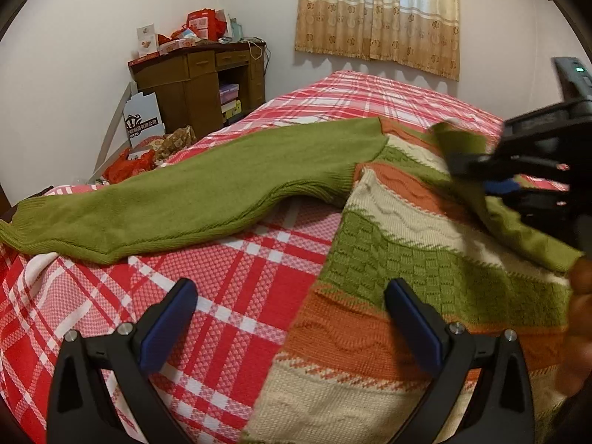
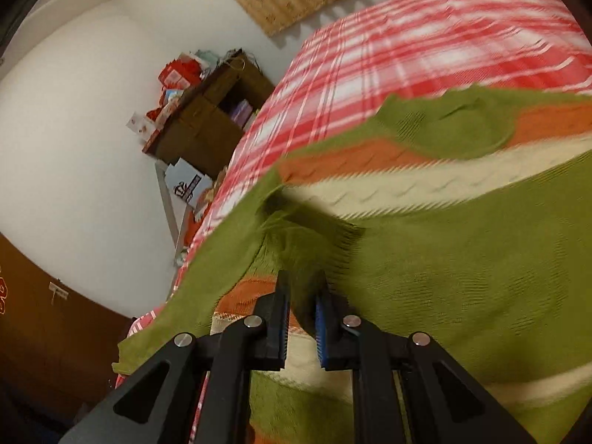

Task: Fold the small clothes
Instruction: 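Fold the sleeve across the sweater body with the right gripper and release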

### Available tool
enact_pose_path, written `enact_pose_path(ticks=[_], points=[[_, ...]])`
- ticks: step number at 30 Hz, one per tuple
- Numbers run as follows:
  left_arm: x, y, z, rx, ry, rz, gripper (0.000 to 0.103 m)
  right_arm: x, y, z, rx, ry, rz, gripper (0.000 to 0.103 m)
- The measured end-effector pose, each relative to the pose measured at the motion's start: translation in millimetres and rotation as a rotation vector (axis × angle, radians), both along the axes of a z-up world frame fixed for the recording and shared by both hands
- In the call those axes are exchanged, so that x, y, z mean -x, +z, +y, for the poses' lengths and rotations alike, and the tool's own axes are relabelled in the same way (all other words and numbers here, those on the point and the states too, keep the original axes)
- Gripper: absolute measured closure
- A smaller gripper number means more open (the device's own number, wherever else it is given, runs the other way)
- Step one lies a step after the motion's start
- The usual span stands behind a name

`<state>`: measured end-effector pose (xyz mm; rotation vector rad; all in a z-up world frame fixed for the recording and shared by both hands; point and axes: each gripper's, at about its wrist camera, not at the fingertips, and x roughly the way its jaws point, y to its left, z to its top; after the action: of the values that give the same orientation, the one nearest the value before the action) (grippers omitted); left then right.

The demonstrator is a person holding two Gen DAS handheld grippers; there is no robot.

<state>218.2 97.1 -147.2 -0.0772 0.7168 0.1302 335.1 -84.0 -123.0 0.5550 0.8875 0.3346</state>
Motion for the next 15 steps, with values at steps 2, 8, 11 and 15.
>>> enact_pose_path(ticks=[2,8,11,15], points=[[0.0,0.1,0.3,0.0,0.0,0.0,0.0,-9.0,-7.0,10.8,0.015,0.02,-0.002,0.091],[-0.2,0.3,0.1,-0.003,0.002,-0.003,0.0,-12.9,-8.6,30.3,0.009,0.078,-0.023,0.091],[0.5,0.1,-0.3,-0.002,0.002,-0.005,0.0,-15.7,-7.9,42.0,-0.005,0.119,-0.023,0.091],[0.3,0.2,-0.2,-0.002,0.002,-0.004,0.0,-6.0,1.4,49.2,-0.026,0.194,-0.047,0.091]])
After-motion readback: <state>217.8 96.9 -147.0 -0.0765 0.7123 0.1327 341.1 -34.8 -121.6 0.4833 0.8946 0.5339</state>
